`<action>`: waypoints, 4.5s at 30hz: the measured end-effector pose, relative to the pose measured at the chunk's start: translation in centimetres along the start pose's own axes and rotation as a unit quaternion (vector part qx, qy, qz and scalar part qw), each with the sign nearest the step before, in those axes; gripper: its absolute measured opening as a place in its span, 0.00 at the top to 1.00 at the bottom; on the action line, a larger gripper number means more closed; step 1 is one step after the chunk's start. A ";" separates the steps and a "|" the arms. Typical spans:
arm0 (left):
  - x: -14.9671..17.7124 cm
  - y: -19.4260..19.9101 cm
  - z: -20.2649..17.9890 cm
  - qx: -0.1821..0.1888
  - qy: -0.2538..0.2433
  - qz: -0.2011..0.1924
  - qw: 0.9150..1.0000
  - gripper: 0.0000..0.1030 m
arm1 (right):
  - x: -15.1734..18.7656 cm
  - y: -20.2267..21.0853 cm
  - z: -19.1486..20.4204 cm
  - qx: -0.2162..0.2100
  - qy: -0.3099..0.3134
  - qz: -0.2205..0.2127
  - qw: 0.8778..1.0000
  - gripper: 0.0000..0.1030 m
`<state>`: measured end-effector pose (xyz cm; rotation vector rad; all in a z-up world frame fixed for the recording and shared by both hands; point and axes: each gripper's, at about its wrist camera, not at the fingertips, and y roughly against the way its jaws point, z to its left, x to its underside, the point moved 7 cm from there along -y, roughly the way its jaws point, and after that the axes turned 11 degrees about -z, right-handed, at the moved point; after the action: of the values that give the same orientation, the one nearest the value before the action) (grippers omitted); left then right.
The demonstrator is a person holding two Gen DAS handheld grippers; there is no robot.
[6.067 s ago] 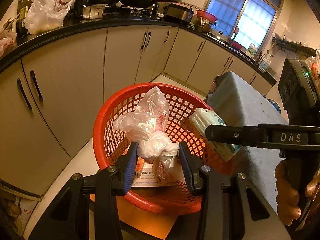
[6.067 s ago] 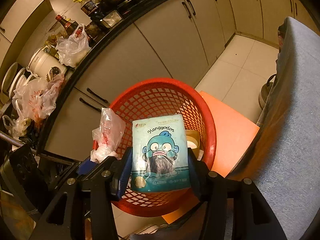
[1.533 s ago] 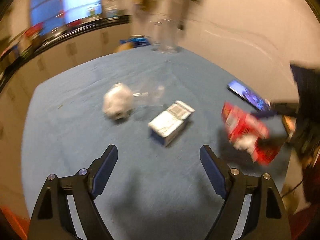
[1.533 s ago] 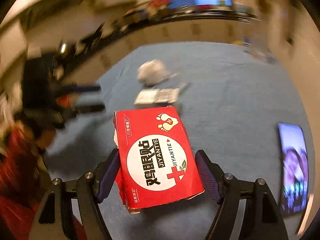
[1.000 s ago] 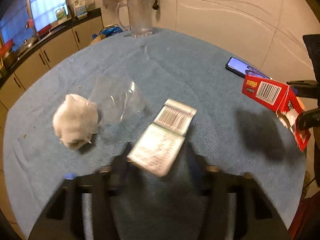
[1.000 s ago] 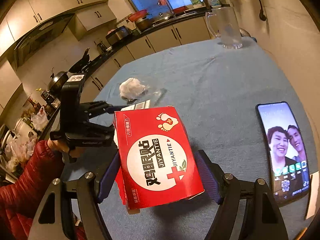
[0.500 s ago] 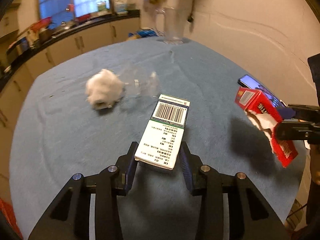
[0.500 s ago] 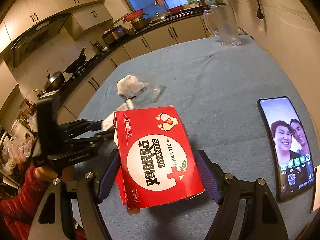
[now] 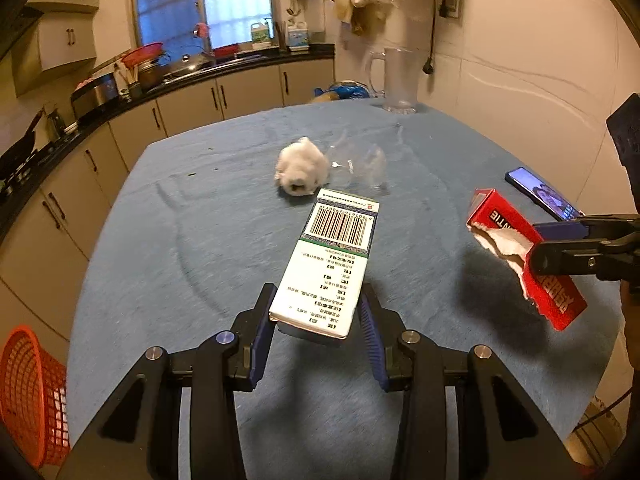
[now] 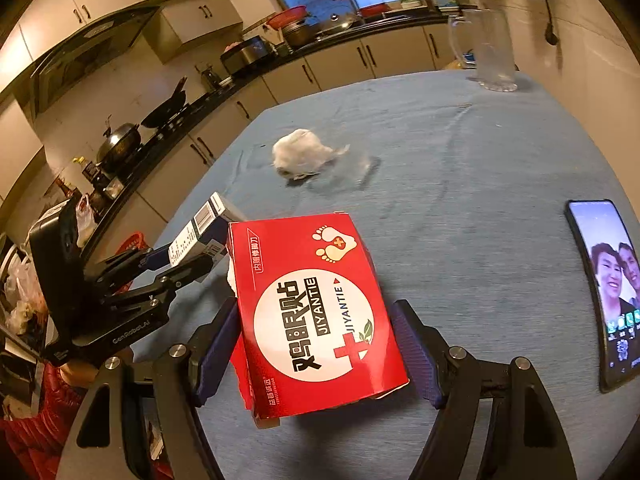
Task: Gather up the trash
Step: 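Carry both boxes over the red basket and open both tools to drop them, then move both tools back to the table toward the tissue ball and plastic cup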
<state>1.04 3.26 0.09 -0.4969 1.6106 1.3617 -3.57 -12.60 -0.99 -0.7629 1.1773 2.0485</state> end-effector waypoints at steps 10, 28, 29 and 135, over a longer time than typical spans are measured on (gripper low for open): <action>1.4 3.1 3.3 -0.016 0.028 -0.017 0.999 0.62 | 0.2 -1.7 3.6 -0.006 0.021 0.016 1.000 0.22; 3.8 9.2 12.9 -0.065 0.104 -0.051 0.991 0.62 | -0.6 -6.1 11.9 -0.030 0.073 0.042 0.996 0.22; 4.0 9.7 13.6 -0.070 0.109 -0.053 0.990 0.62 | -0.7 -6.3 12.4 -0.033 0.076 0.043 0.996 0.22; 0.5 4.6 12.4 -0.049 0.121 0.003 0.991 0.46 | -12.4 -13.0 0.6 0.171 0.014 0.058 0.984 0.89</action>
<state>2.02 16.21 2.90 -0.7399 1.7456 1.4342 13.99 -10.06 1.85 -0.5673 1.5692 1.8596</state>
